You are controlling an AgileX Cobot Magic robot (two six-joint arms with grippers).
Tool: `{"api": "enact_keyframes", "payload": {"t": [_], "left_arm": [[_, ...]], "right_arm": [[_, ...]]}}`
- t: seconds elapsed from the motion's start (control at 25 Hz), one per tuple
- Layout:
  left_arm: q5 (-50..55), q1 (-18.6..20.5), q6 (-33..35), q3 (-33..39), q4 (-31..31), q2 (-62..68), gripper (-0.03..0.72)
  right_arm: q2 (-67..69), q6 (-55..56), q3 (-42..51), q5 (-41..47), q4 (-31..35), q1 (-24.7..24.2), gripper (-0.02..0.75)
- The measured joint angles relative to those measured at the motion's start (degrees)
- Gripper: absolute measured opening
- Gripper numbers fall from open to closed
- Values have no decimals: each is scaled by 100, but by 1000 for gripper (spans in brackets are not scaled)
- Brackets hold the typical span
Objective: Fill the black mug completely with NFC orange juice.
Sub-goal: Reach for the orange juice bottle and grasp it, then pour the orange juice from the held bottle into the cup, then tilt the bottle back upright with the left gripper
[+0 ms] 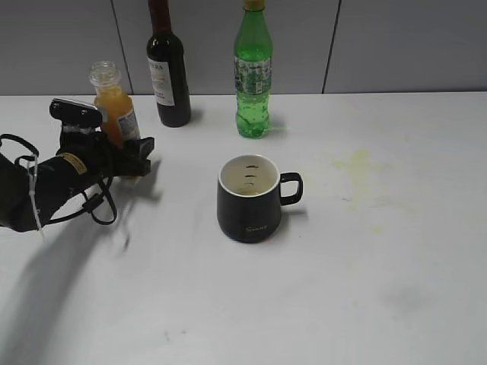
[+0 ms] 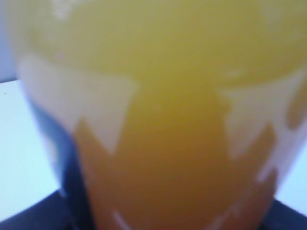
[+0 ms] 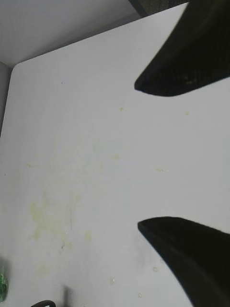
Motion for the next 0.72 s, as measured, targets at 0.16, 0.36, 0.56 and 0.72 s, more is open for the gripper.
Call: {"api": "enact_keyframes", "payload": {"t": [0.16,0.36,0.56,0.72], "left_arm": [[83,-22,0,126,482,-340,469],[513,-336,0,158,586,-929,469],[663,-784,0,158,648,-1123,469],[921,-1050,0,160,683,-1123,469]], "right_arm": [[0,0,0,0,0,0,594],[0,0,0,0,0,0,594],[0,0,0,0,0,0,594],[0,0,0,0,0,0,594]]}}
